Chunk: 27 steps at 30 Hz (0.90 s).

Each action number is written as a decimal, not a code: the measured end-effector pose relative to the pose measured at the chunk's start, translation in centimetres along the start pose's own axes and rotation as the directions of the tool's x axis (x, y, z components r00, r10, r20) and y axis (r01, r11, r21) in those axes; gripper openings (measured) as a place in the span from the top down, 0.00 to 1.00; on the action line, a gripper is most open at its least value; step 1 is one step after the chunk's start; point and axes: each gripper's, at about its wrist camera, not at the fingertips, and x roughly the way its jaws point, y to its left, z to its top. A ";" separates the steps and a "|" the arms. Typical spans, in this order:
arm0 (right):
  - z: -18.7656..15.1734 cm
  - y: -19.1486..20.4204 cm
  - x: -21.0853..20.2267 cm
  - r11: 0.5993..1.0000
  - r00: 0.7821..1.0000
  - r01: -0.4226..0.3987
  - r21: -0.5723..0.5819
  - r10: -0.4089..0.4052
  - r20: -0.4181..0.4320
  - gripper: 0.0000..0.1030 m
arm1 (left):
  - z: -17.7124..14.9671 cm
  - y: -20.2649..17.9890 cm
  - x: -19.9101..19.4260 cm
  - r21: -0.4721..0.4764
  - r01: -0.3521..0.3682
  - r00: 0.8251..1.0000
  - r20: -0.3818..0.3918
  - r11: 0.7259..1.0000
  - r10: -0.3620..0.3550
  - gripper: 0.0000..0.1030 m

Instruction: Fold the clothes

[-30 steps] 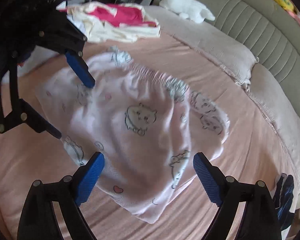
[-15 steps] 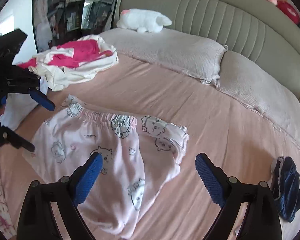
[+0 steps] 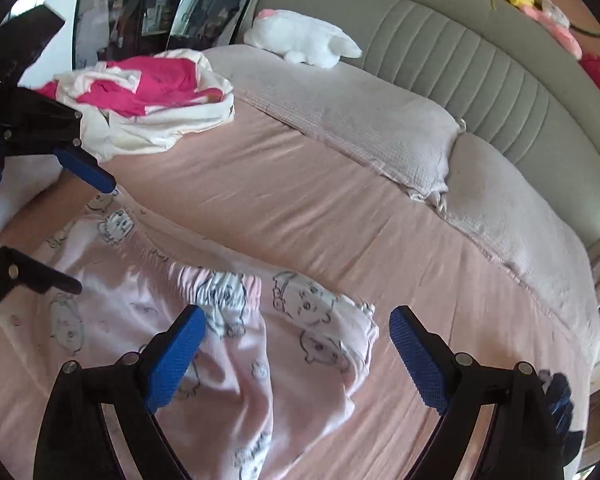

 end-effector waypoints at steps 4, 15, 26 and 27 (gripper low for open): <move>1.5 -0.9 2.9 0.999 1.000 0.018 0.040 -0.017 -0.008 0.10 | -0.5 3.0 -1.2 -0.197 0.000 1.000 0.000 0.980 0.000 0.25; -4.6 -2.1 -2.2 0.986 0.980 -0.167 0.011 0.167 -0.108 0.08 | -4.0 -3.6 -3.3 -0.012 0.276 0.961 0.009 0.961 -0.276 0.25; -10.8 -5.8 -4.7 0.961 0.966 -0.159 0.224 0.199 -0.167 0.08 | -6.8 1.5 -5.2 -0.520 0.299 0.917 -0.076 0.800 -0.392 0.20; -10.6 -6.5 -4.5 0.923 0.954 -0.209 0.322 0.265 -0.142 0.08 | -7.0 1.7 -4.6 -0.583 0.262 0.914 -0.106 0.769 -0.391 0.20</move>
